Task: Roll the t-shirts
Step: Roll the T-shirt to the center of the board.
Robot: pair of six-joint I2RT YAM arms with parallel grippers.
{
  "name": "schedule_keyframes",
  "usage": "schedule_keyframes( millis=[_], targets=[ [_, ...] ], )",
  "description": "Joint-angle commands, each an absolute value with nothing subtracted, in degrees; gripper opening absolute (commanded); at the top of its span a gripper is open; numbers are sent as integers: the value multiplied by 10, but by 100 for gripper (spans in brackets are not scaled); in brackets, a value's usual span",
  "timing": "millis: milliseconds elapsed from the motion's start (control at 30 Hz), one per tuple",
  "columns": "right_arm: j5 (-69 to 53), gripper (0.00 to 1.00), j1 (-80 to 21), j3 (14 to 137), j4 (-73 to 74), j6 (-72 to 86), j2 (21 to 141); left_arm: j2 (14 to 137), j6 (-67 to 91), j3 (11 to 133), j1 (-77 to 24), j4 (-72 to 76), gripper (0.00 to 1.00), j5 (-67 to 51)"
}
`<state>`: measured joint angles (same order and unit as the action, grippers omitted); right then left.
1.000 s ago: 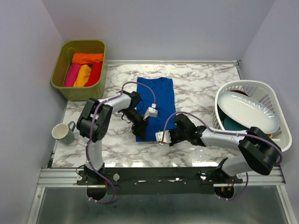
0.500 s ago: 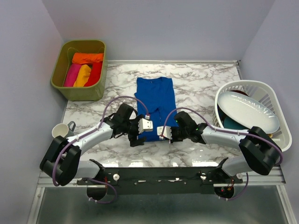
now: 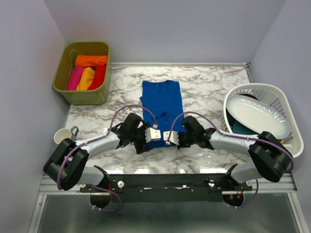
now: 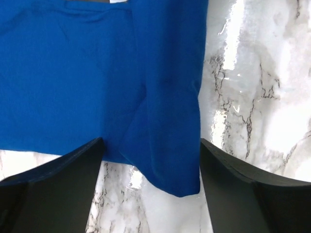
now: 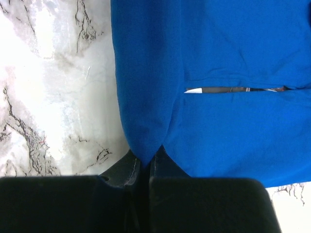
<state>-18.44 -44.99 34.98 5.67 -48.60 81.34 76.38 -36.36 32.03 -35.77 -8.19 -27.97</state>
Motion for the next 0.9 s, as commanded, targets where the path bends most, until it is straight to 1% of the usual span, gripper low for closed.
schedule_keyframes(
  millis=[0, 67, 200, 333, 433, 533, 567, 633, 667, 733, 833, 867],
  targets=[
    [-192, 5, -448, 368, 98, -473, 841, 770, -369, 328, -361, -70, 83, -270],
    [-189, 5, -449, 374, 99, -472, 846, 772, -374, 330, -360, -76, 78, -275],
    [-187, 6, -448, 376, 100, -472, 852, 772, -373, 339, -360, -87, 74, -281],
    [-181, 6, -447, 381, 101, -467, 859, 770, -377, 345, -360, -98, 72, -289],
    [-181, 6, -448, 381, 101, -467, 859, 773, -381, 349, -358, -107, 65, -297],
    [-184, 6, -447, 382, 103, -468, 857, 785, -396, 368, -350, -133, 22, -330],
    [-187, 6, -447, 384, 105, -466, 857, 789, -402, 388, -341, -171, 6, -347],
    [-199, 6, -441, 398, 124, -457, 856, 802, -406, 410, -332, -211, 4, -395],
    [-226, 6, -437, 407, 139, -454, 859, 806, -411, 436, -324, -258, 2, -412],
    [-273, 6, -419, 440, 212, -468, 860, 824, -421, 465, -319, -333, 0, -445],
    [-349, 6, -398, 472, 322, -524, 872, 873, -462, 534, -314, -429, 0, -491],
    [-379, 6, -391, 502, 356, -544, 880, 889, -474, 571, -313, -491, 0, -505]
  ],
)
